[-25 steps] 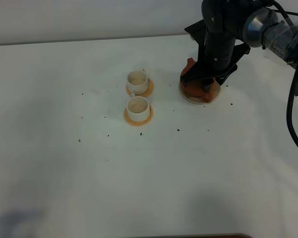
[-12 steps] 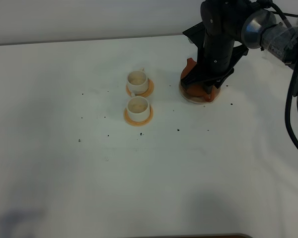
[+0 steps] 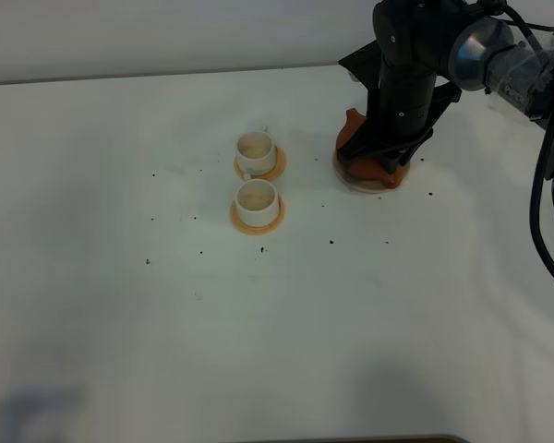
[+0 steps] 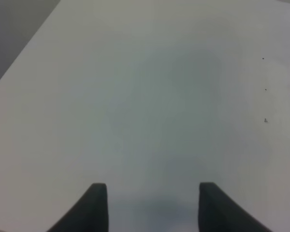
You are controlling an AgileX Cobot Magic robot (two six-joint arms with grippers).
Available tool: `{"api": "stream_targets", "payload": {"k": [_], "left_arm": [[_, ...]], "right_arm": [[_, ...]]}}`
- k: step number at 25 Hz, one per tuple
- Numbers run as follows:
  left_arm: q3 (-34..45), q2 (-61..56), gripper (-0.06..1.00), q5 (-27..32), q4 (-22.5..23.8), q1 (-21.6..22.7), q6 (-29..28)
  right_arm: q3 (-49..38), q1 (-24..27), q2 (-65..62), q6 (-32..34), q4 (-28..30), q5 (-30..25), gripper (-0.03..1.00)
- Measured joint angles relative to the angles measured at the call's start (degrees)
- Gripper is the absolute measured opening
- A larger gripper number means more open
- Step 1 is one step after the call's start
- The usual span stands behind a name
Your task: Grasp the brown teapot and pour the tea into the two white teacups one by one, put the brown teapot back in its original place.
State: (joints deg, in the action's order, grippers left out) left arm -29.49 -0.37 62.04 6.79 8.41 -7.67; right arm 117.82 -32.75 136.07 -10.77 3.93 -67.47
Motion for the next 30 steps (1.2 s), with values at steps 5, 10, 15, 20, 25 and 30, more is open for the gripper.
{"api": "stream_targets", "payload": {"k": [5,10,15,20,25,30], "left_arm": [[0.0,0.0,0.43,0.0,0.0,0.0,0.0],[0.0,0.0,0.43,0.0,0.0,0.0,0.0],[0.0,0.0,0.43,0.0,0.0,0.0,0.0],[0.0,0.0,0.43,0.0,0.0,0.0,0.0],[0.0,0.0,0.43,0.0,0.0,0.0,0.0],[0.0,0.0,0.43,0.0,0.0,0.0,0.0]], "right_arm": [[0.0,0.0,0.0,0.05,0.05,-0.12,0.1],[0.0,0.0,0.0,0.05,0.05,-0.72,0.1],[0.0,0.0,0.0,0.0,0.05,-0.99,0.1],[0.0,0.0,0.0,0.0,0.05,-1.01,0.1],[0.0,0.0,0.0,0.0,0.05,-1.06,0.1],[0.39,0.0,-0.05,0.06,0.05,-1.39,0.1]]}}
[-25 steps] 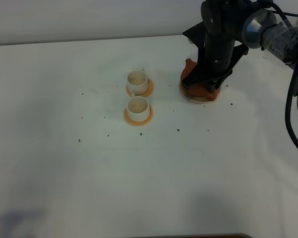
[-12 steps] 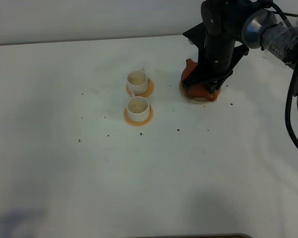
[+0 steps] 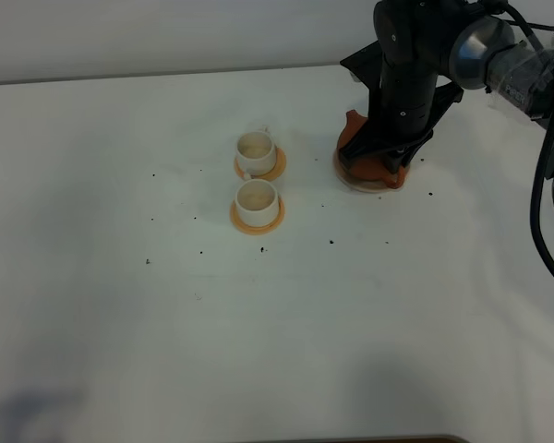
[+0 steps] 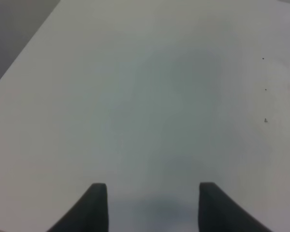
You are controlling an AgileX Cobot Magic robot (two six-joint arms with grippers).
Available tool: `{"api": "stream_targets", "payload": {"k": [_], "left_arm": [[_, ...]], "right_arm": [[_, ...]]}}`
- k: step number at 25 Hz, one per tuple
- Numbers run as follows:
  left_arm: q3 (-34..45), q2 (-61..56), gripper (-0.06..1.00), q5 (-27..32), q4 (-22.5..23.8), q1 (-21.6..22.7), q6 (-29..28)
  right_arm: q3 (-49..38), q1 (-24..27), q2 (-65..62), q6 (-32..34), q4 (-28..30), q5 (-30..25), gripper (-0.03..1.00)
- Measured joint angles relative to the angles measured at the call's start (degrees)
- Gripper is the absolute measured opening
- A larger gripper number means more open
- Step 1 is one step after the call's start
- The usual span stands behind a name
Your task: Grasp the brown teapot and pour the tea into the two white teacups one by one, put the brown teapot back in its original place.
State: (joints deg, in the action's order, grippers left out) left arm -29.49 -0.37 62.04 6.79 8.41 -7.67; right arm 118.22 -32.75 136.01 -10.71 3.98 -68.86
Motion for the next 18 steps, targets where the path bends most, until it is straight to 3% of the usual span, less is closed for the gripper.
{"api": "stream_targets", "payload": {"k": [18], "left_arm": [[0.0,0.0,0.43,0.0,0.0,0.0,0.0]], "right_arm": [[0.75,0.0,0.0,-0.1,0.15,-0.72,0.1]]}}
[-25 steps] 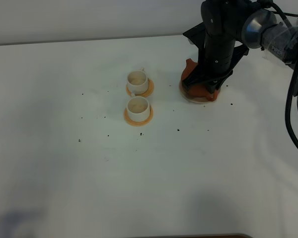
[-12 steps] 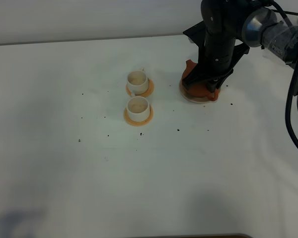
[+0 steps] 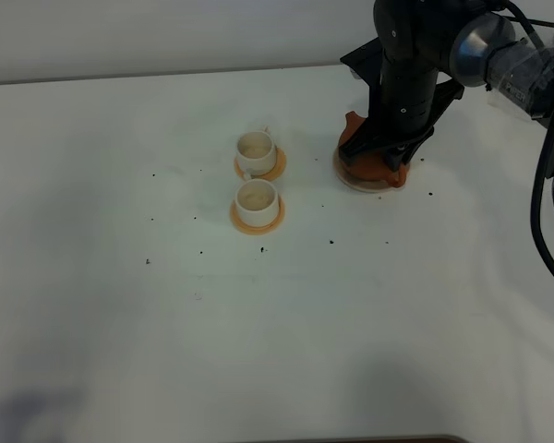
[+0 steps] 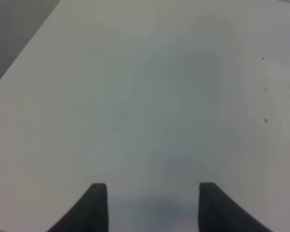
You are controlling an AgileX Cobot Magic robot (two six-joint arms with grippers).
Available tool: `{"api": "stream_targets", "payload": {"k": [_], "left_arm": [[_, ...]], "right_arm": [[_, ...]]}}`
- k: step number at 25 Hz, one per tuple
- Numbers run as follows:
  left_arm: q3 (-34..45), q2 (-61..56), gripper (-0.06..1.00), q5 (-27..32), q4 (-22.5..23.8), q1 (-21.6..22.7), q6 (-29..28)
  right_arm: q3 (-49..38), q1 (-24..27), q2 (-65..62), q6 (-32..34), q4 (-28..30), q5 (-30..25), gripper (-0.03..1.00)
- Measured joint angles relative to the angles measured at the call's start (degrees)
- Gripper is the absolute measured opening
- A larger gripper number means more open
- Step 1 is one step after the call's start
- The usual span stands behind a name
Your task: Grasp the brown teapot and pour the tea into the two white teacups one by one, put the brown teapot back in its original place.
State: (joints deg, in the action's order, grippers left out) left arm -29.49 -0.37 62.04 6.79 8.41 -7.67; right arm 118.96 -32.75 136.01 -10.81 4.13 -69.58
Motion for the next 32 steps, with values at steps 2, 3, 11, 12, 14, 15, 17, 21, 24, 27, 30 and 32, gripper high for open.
{"api": "stream_targets", "payload": {"k": [2,3,11,12,14,15,17,21,24,27,30,32], "left_arm": [[0.0,0.0,0.43,0.0,0.0,0.0,0.0],[0.0,0.0,0.43,0.0,0.0,0.0,0.0],[0.0,0.0,0.43,0.0,0.0,0.0,0.0],[0.0,0.0,0.43,0.0,0.0,0.0,0.0],[0.0,0.0,0.43,0.0,0.0,0.0,0.0],[0.0,0.0,0.43,0.0,0.0,0.0,0.0],[0.0,0.0,0.43,0.0,0.0,0.0,0.0],[0.0,0.0,0.43,0.0,0.0,0.0,0.0],[0.0,0.0,0.43,0.0,0.0,0.0,0.0],[0.0,0.0,0.43,0.0,0.0,0.0,0.0],[0.0,0.0,0.43,0.0,0.0,0.0,0.0],[0.0,0.0,0.43,0.0,0.0,0.0,0.0]], "right_arm": [[0.0,0.0,-0.05,0.0,0.0,0.0,0.1],[0.0,0.0,-0.11,0.0,0.0,0.05,0.1],[0.0,0.0,-2.44,0.0,0.38,0.35,0.1],[0.0,0.0,-2.59,0.0,0.52,0.35,0.1],[0.0,0.0,-2.78,0.0,0.81,0.35,0.1],[0.0,0.0,-2.83,-0.13,0.87,0.45,0.1],[0.0,-0.21,-2.94,-1.01,1.17,1.07,0.1],[0.0,-2.29,-3.05,-2.47,2.92,3.47,0.1],[0.0,-4.87,-3.06,-3.25,5.62,5.22,0.1],[0.0,-7.62,-3.06,-4.45,8.52,7.07,0.1],[0.0,-10.15,-3.06,-5.47,11.53,8.26,0.1],[0.0,-11.44,-3.06,-6.0,13.81,8.56,0.1]]}}
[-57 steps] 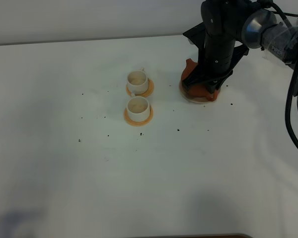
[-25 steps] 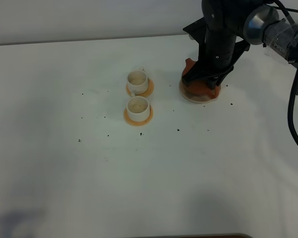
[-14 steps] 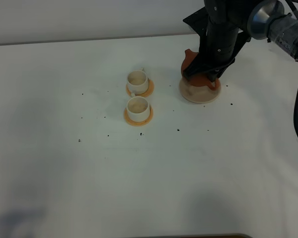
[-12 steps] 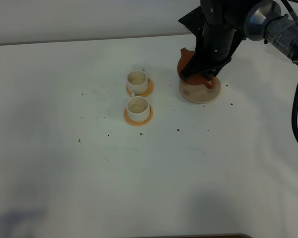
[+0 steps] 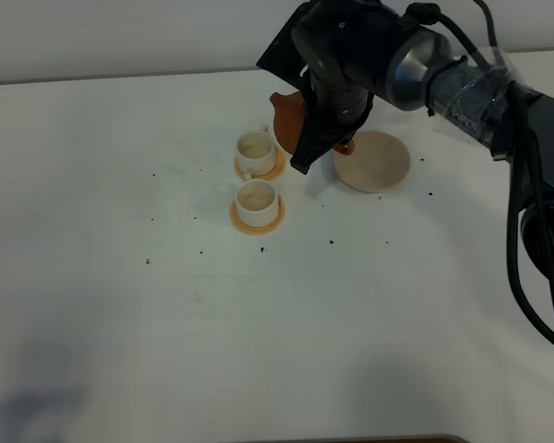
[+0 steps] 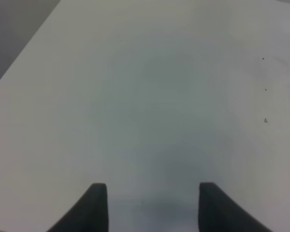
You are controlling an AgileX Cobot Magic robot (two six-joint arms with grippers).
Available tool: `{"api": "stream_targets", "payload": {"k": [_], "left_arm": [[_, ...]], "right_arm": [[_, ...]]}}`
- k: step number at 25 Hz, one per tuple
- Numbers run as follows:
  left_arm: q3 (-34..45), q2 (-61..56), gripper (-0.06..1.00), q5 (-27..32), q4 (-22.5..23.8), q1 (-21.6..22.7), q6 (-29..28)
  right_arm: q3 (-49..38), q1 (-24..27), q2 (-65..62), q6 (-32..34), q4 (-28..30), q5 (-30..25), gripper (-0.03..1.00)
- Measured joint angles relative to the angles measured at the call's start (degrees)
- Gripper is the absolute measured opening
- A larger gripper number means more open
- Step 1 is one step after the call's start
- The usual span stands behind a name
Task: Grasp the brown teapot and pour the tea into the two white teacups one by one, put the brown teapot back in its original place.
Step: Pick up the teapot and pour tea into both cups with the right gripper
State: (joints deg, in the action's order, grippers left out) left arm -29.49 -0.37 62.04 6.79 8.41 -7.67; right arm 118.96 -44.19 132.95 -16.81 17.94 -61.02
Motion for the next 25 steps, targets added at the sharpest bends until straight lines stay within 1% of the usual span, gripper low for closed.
{"api": "stream_targets", "payload": {"k": [5,12,15,20,25], "left_arm": [[0.0,0.0,0.43,0.0,0.0,0.0,0.0],[0.0,0.0,0.43,0.0,0.0,0.0,0.0],[0.0,0.0,0.43,0.0,0.0,0.0,0.0],[0.0,0.0,0.43,0.0,0.0,0.0,0.0],[0.0,0.0,0.43,0.0,0.0,0.0,0.0]], "right_arm": [[0.0,-2.46,0.31,-0.48,7.08,0.06,0.1],[0.0,-4.6,2.75,-1.96,12.09,-0.37,0.1],[0.0,-6.0,2.82,-2.85,15.37,-0.87,0.1],[0.0,-6.89,2.94,-4.78,16.41,-2.0,0.1],[0.0,-6.89,4.05,-5.0,19.24,-2.91,0.1]]}}
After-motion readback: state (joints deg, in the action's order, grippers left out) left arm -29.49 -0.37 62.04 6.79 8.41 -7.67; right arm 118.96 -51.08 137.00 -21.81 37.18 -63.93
